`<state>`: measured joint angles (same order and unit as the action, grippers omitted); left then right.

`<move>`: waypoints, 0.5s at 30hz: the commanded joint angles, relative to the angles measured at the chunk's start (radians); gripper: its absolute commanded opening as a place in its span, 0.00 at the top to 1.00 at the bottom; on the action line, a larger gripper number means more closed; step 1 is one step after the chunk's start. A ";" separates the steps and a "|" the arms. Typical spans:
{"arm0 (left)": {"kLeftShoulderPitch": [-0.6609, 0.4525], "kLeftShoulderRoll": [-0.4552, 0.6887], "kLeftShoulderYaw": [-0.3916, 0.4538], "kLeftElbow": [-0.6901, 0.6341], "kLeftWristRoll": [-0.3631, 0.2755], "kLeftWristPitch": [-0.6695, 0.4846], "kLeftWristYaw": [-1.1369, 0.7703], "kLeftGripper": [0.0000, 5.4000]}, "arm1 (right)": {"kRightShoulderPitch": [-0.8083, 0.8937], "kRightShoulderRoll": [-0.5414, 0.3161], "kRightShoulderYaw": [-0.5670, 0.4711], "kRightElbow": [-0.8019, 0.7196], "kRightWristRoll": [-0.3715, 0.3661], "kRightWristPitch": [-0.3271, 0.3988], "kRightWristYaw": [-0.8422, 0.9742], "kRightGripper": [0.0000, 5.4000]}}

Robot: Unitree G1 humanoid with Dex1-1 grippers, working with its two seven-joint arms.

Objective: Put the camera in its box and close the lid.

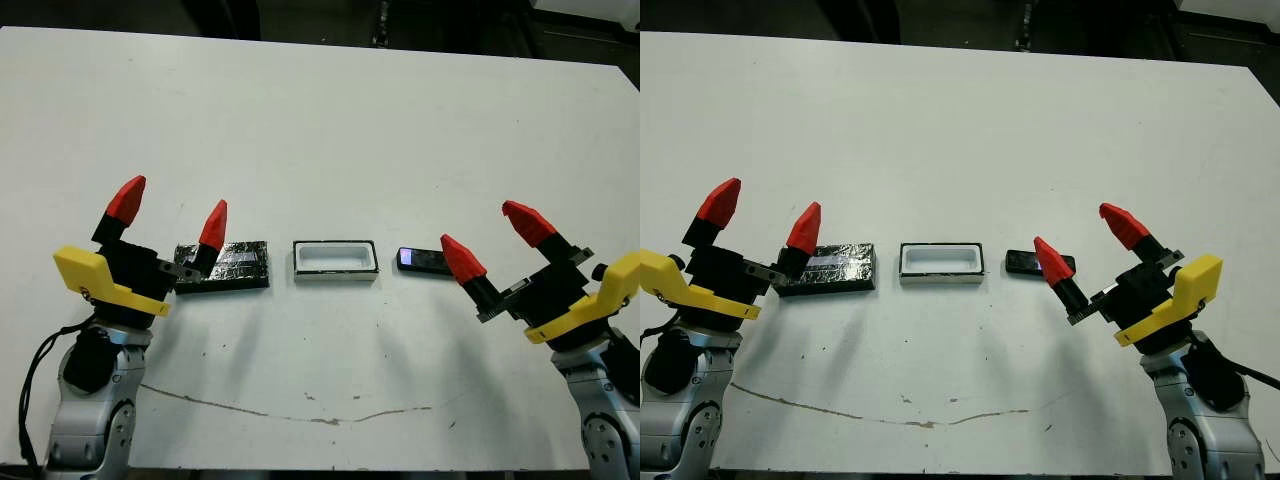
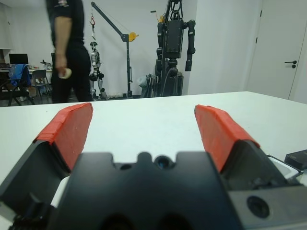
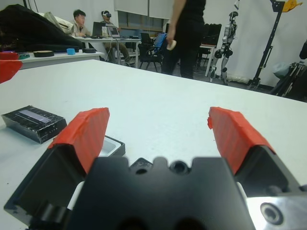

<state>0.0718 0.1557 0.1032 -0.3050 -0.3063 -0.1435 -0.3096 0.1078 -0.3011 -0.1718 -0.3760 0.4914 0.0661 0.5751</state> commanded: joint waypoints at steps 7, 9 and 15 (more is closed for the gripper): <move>0.012 0.006 0.001 0.000 0.010 0.003 0.003 0.00 | 0.007 -0.012 0.000 0.008 -0.002 -0.009 0.012 0.00; 0.012 0.004 0.000 0.007 0.002 -0.001 -0.004 0.00 | 0.008 -0.018 -0.002 0.008 -0.007 -0.003 0.011 0.00; 0.016 -0.001 -0.005 0.000 0.010 0.003 0.005 0.00 | -0.049 -0.102 -0.053 0.048 0.010 0.009 0.064 0.00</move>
<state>0.0739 0.1548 0.0994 -0.3039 -0.3061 -0.1450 -0.3096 0.0799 -0.3549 -0.1976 -0.3489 0.4980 0.0666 0.6191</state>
